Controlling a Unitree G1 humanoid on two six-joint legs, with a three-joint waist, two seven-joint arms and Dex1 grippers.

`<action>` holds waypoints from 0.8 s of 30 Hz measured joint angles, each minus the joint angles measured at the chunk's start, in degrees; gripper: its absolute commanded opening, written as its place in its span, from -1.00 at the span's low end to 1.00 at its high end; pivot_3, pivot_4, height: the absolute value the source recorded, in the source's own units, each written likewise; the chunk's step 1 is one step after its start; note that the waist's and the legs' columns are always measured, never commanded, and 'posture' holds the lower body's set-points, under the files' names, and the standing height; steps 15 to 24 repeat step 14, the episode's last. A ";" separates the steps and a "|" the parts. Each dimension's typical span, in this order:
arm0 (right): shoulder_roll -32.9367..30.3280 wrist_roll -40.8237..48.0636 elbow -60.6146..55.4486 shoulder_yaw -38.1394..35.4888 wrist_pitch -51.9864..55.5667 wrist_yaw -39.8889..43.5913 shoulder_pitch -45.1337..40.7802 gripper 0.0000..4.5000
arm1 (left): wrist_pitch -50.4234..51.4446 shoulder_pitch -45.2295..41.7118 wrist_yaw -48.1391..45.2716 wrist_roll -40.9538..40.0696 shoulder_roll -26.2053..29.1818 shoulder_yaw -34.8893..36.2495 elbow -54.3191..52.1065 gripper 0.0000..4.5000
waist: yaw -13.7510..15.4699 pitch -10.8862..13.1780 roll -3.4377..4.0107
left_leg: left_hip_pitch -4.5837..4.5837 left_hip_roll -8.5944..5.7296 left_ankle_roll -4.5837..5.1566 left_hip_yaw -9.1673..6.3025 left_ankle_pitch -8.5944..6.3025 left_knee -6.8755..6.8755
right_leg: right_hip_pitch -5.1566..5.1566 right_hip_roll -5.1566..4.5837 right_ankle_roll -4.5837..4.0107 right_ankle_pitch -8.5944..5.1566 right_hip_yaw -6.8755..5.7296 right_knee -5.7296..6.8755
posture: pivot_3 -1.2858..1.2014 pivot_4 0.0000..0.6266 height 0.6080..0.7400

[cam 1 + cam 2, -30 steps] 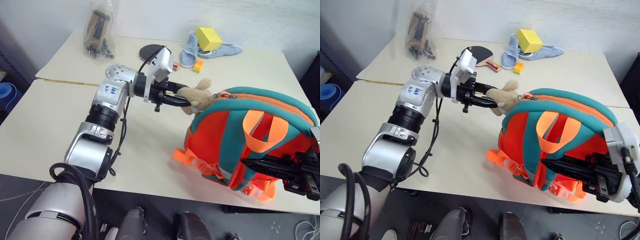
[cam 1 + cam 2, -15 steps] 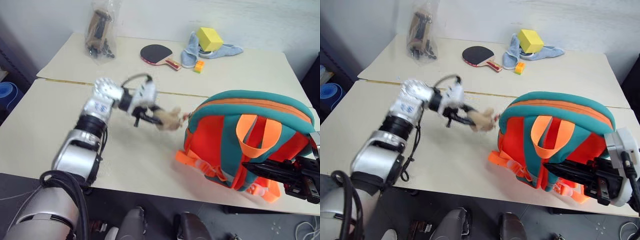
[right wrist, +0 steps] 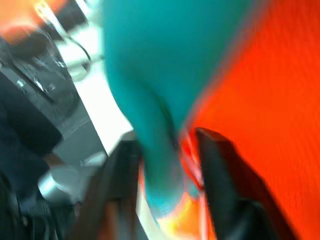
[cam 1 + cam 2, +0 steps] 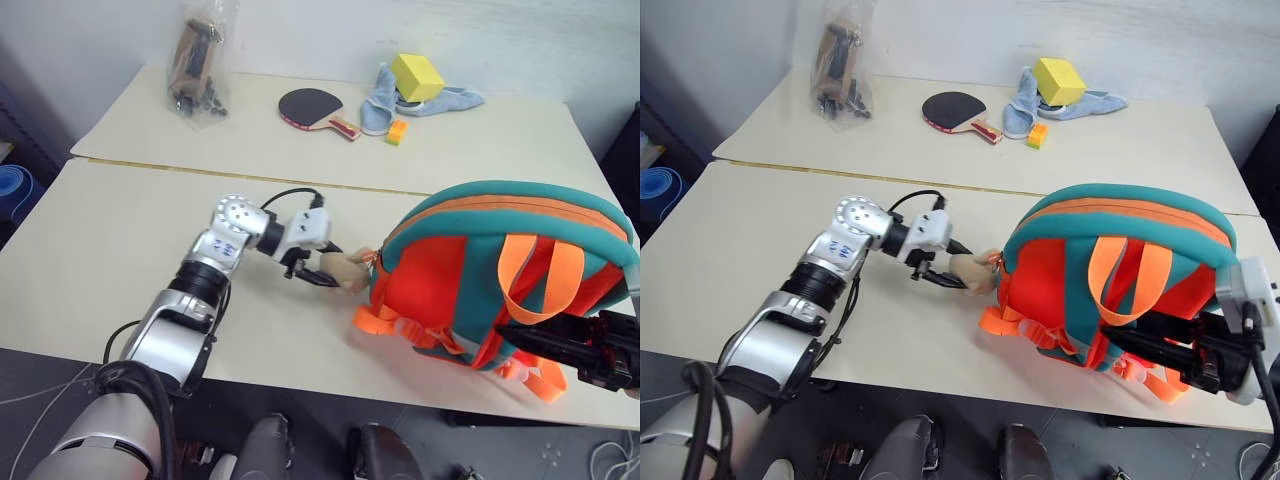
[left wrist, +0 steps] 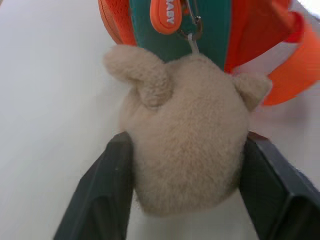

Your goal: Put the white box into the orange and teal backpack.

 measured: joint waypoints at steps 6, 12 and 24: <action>-4.45 -7.54 10.74 -13.20 0.81 13.55 10.02 0.99 | 19.53 9.25 -4.19 -11.66 16.13 7.63 -15.59 1.00 | -0.82 -0.01 0.06 | 0.04 0.01 0.02 -0.02 -0.01 -0.09 | 0.06 -0.03 0.00 0.00 0.02 -0.12 | 0.03 -0.52 1.00; -10.63 -16.99 29.98 -23.07 -1.64 23.78 11.38 0.99 | 34.40 11.28 -4.19 -26.70 33.56 16.44 -23.26 1.00 | -1.03 -0.03 0.10 | 0.42 -0.01 0.34 0.01 -0.24 -0.27 | 0.39 -0.19 -0.05 -0.03 0.09 -0.48 | 0.03 -0.52 1.00; -11.56 -17.44 32.79 -23.16 -1.55 24.72 8.64 0.99 | 34.61 11.50 -4.09 -27.91 33.86 18.38 -23.84 1.00 | -0.81 -0.06 0.17 | 0.67 -0.01 0.38 0.00 -0.32 -0.36 | 0.67 -0.21 -0.06 -0.03 0.07 -0.60 | 0.03 -0.52 1.00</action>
